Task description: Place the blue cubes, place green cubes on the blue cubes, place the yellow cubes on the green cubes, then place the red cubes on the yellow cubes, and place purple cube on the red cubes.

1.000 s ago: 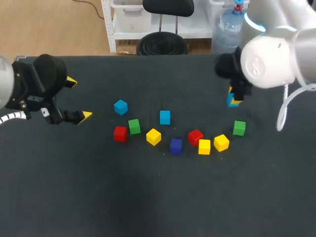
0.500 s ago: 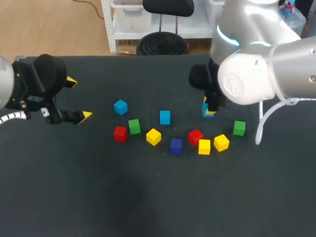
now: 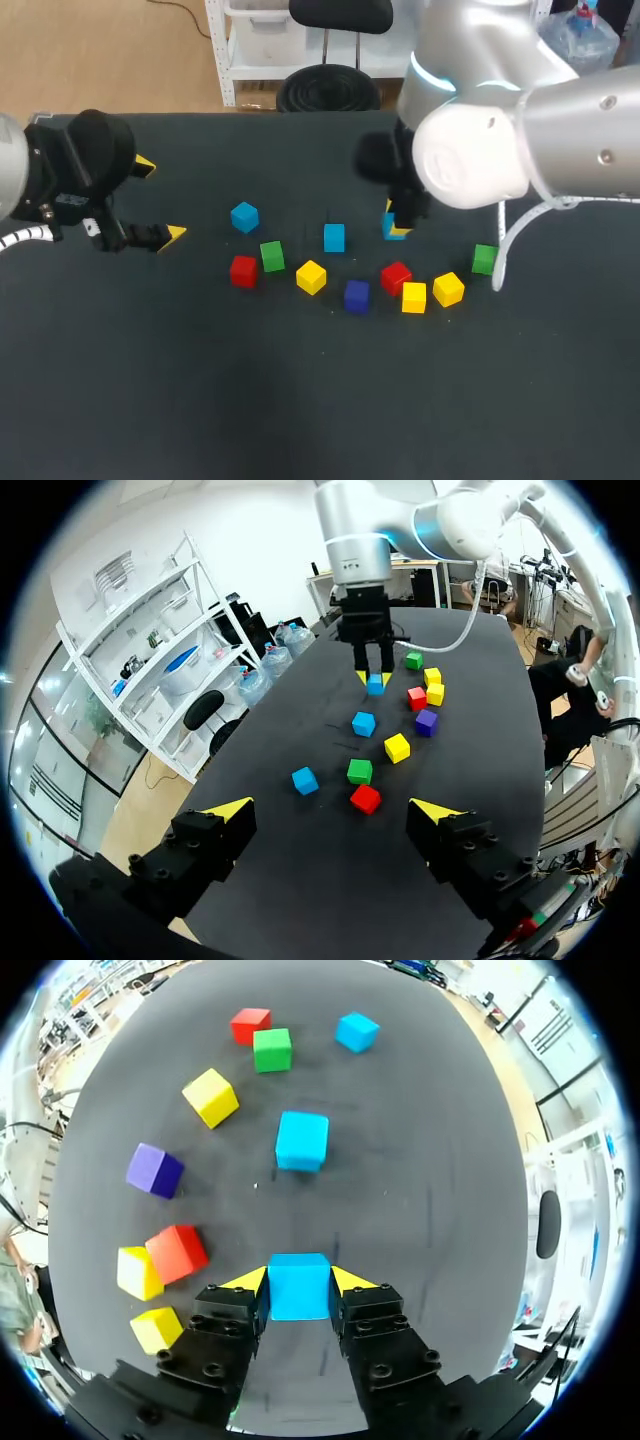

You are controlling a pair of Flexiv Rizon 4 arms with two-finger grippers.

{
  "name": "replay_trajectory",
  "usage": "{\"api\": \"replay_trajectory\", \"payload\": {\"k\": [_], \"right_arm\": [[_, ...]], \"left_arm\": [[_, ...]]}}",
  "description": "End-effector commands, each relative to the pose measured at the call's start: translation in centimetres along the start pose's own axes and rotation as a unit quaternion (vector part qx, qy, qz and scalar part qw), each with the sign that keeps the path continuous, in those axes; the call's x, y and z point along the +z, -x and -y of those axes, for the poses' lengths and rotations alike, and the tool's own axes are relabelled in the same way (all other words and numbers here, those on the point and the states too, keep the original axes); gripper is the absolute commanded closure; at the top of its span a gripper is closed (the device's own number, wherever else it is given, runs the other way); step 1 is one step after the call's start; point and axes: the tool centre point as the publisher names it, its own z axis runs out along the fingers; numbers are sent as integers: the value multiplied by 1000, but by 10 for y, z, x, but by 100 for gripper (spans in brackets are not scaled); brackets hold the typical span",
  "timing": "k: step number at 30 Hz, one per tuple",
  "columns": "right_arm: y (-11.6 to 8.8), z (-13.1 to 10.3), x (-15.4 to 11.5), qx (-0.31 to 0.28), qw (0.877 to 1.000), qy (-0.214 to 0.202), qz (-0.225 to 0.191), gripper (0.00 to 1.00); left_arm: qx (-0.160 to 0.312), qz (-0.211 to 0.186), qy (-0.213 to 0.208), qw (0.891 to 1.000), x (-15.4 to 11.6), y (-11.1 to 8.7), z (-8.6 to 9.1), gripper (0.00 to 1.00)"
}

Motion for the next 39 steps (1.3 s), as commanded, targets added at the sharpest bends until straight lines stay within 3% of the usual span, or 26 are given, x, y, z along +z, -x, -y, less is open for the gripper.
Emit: {"api": "replay_trajectory", "payload": {"k": [1, 39], "right_arm": [[14, 0, 1, -5, 1000, 1, -10, 100], [41, -4, 18, -6, 1000, -2, -11, 100]], "left_arm": [[0, 0, -1, 1000, 0, 0, -1, 0], [0, 0, -1, 1000, 0, 0, -1, 0]]}}
